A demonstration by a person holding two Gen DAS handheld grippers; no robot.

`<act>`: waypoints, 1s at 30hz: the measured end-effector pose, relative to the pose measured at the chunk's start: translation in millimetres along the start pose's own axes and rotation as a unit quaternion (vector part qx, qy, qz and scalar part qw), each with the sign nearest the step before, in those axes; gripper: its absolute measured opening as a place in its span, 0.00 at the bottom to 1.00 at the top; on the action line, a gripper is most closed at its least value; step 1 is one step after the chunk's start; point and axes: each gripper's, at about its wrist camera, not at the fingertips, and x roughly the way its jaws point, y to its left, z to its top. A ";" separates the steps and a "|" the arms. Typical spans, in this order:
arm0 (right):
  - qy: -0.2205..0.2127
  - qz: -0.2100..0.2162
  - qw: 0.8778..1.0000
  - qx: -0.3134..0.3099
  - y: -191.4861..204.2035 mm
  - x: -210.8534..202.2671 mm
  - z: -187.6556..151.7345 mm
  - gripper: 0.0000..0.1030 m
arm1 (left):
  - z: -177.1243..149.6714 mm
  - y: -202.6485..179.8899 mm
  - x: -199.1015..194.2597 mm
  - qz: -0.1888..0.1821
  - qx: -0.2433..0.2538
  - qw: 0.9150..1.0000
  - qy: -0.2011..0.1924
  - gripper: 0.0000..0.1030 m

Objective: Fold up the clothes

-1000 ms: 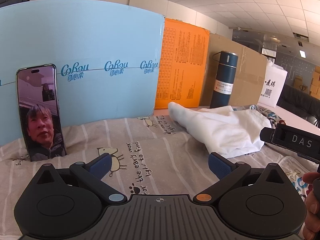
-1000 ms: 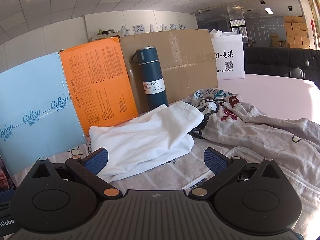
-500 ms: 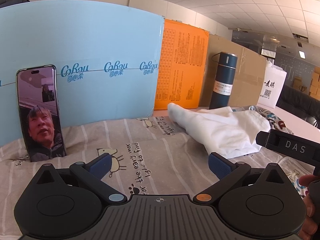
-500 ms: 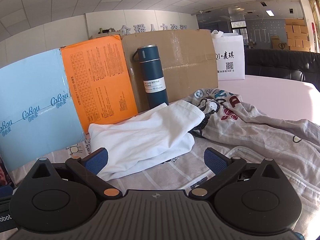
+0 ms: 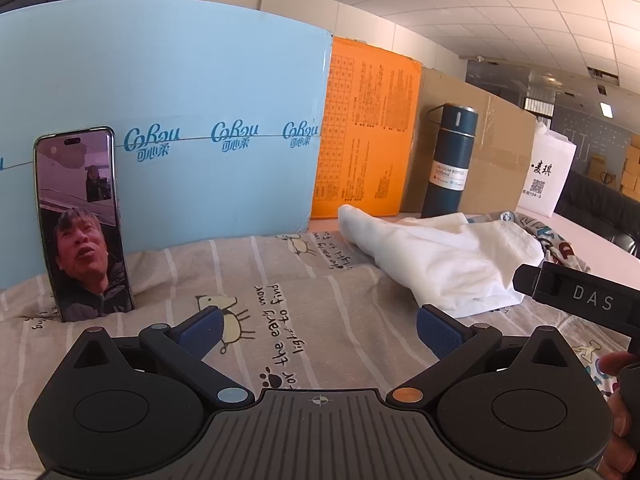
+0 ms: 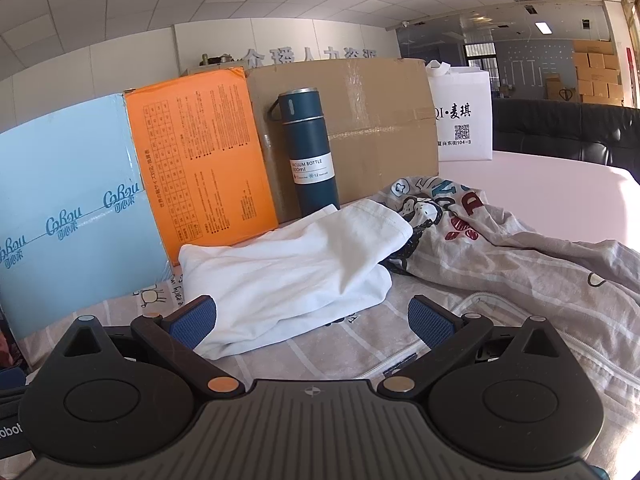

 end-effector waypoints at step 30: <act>-0.003 -0.006 1.000 -0.001 0.4 -1.1 -1.1 1.00 | 0.8 0.9 0.1 -0.004 -0.005 1.000 0.000 1.00</act>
